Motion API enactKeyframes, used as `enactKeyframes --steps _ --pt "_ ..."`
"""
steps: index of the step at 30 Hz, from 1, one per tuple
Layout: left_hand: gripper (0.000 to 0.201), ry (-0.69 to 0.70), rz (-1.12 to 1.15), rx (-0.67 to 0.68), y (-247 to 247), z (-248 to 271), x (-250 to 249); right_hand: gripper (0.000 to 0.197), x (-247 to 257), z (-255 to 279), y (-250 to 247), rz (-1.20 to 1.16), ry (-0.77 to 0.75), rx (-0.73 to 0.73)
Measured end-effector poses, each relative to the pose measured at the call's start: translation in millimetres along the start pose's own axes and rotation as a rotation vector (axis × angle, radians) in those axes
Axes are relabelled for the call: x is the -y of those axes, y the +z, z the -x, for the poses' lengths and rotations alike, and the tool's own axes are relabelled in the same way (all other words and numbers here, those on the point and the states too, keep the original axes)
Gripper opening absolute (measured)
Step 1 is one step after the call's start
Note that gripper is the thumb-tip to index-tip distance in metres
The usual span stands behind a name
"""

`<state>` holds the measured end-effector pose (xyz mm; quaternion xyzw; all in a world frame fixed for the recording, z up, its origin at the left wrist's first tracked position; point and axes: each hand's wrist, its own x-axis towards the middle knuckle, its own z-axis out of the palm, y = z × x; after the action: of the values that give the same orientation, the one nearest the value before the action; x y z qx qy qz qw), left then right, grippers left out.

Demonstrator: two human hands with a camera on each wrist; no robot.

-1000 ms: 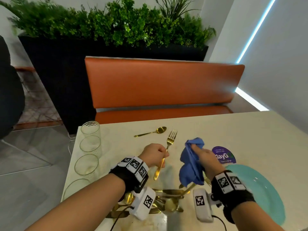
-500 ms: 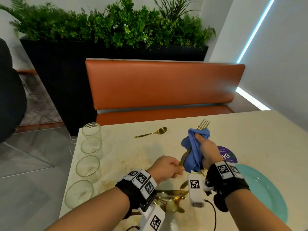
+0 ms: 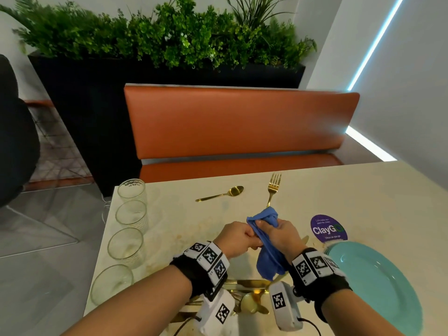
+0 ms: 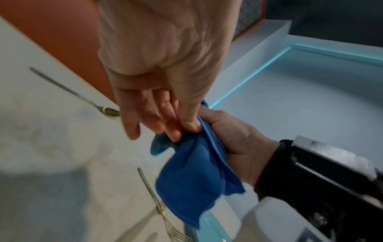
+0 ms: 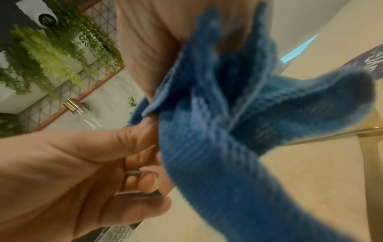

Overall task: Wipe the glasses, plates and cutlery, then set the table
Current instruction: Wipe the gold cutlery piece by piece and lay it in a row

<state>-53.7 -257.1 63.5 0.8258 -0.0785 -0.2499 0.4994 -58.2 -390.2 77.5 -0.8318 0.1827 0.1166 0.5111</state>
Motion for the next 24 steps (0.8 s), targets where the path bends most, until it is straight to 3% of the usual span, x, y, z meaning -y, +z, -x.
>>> enactKeyframes --steps 2,4,7,11,14,17,21,24 --pt "0.015 -0.032 -0.117 0.037 -10.2 -7.4 -0.4 0.032 -1.7 -7.6 -0.1 0.082 0.015 0.021" --pt "0.023 -0.072 -0.189 -0.042 -22.6 -15.7 0.7 0.029 -4.1 -12.9 -1.3 0.115 0.007 0.059" --pt "0.019 -0.111 0.024 -0.177 -36.8 -35.5 1.1 0.02 -1.3 -19.7 0.2 0.108 0.005 0.143" --pt "0.019 -0.176 0.327 -0.154 -37.5 -64.9 -2.9 0.018 9.9 -29.0 7.3 0.166 -0.017 0.237" --pt "0.015 -0.195 0.42 -0.173 -38.2 -85.3 -1.7 0.023 16.3 -39.3 11.1 0.214 -0.019 0.271" --pt "0.026 -0.198 0.335 -0.278 -42.1 -107.0 4.7 0.017 22.2 -49.9 13.8 0.327 -0.041 0.332" --pt "0.024 -0.207 0.279 -0.436 -60.0 -134.0 13.2 0.019 23.5 -67.0 11.7 0.406 -0.046 0.313" --pt "0.023 -0.181 -0.148 -0.409 -83.6 -145.2 23.5 0.02 17.9 -78.2 0.6 0.494 -0.041 0.267"
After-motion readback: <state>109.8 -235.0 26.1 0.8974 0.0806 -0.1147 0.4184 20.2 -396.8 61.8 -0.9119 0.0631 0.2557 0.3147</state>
